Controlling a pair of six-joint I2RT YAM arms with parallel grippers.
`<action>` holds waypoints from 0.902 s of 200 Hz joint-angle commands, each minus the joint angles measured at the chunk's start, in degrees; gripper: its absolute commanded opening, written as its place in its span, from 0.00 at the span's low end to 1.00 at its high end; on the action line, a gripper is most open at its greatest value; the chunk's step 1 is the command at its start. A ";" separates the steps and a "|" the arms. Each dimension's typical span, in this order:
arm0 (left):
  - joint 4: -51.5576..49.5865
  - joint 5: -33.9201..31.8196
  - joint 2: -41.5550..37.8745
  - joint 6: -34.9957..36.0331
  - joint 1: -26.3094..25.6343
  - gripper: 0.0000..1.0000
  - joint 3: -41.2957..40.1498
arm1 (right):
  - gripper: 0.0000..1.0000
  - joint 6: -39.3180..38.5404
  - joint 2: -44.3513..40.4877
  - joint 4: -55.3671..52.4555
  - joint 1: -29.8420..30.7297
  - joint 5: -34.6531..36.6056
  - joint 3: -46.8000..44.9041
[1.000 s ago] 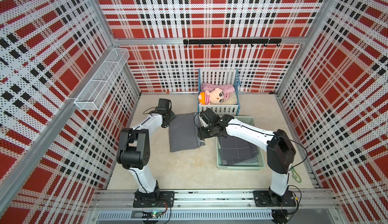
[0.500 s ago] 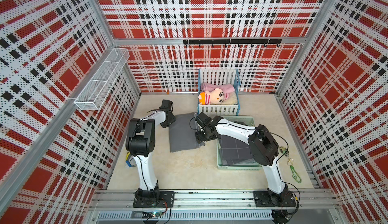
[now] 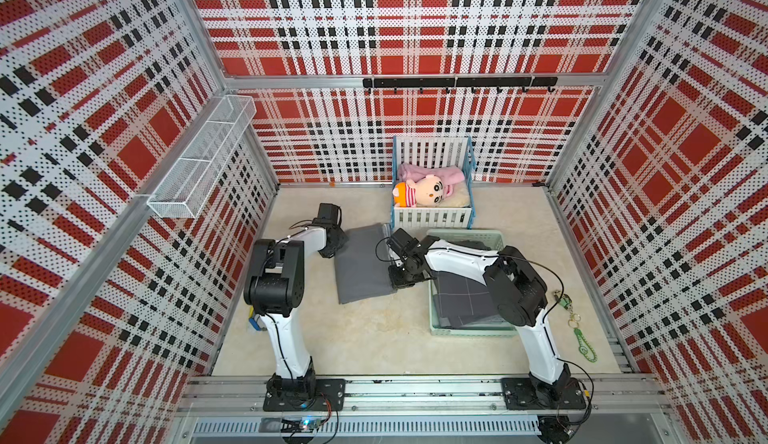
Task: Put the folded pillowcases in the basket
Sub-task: Pick up the pillowcase at the center of the board.
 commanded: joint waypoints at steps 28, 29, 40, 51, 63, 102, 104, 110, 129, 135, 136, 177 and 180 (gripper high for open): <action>-3.05 -1.90 -16.46 -3.14 -4.73 0.00 -8.94 | 0.00 0.94 -11.05 4.04 -0.04 1.52 -5.81; -3.11 -1.94 -16.89 -3.20 -4.89 0.00 -9.03 | 0.00 1.01 -11.27 4.08 -0.04 1.59 -5.99; -3.16 -2.89 -20.58 -4.35 -6.56 0.00 -9.64 | 0.00 1.29 -14.43 4.31 -0.04 2.38 -7.36; -3.82 -3.99 -23.90 -5.37 -8.26 0.00 -9.82 | 0.00 1.26 -17.15 4.07 -0.03 2.91 -8.16; -4.33 -5.43 -27.42 -6.59 -9.43 0.00 -9.91 | 0.00 1.40 -19.58 3.23 0.04 3.55 -8.54; -7.40 -7.58 -32.88 -9.07 -15.41 0.00 -6.70 | 0.00 2.35 -25.96 0.29 0.04 5.40 -10.05; -7.50 -7.52 -32.96 -9.19 -15.70 0.00 -6.36 | 0.00 2.32 -26.31 -0.22 0.04 5.78 -10.04; -7.93 -7.66 -33.38 -9.44 -16.49 0.00 -5.51 | 0.00 2.47 -27.47 -1.37 0.07 7.15 -10.52; -8.54 -8.69 -34.12 -10.90 -20.63 0.00 -2.77 | 0.00 3.75 -33.13 -4.31 -0.28 11.51 -13.56; -8.57 -9.14 -33.94 -11.41 -21.98 0.00 -1.71 | 0.00 4.18 -35.17 -5.04 -0.54 12.82 -14.63; -8.54 -9.21 -33.93 -11.46 -22.21 0.00 -1.55 | 0.00 4.25 -35.50 -5.12 -0.56 13.09 -14.79; -8.20 -12.43 -27.88 -13.78 -33.58 0.00 8.15 | 0.00 9.47 -47.87 -11.21 -3.73 19.61 -22.51; -8.24 -12.73 -27.17 -13.86 -34.45 0.00 9.00 | 0.00 9.82 -48.74 -11.57 -4.00 20.00 -22.99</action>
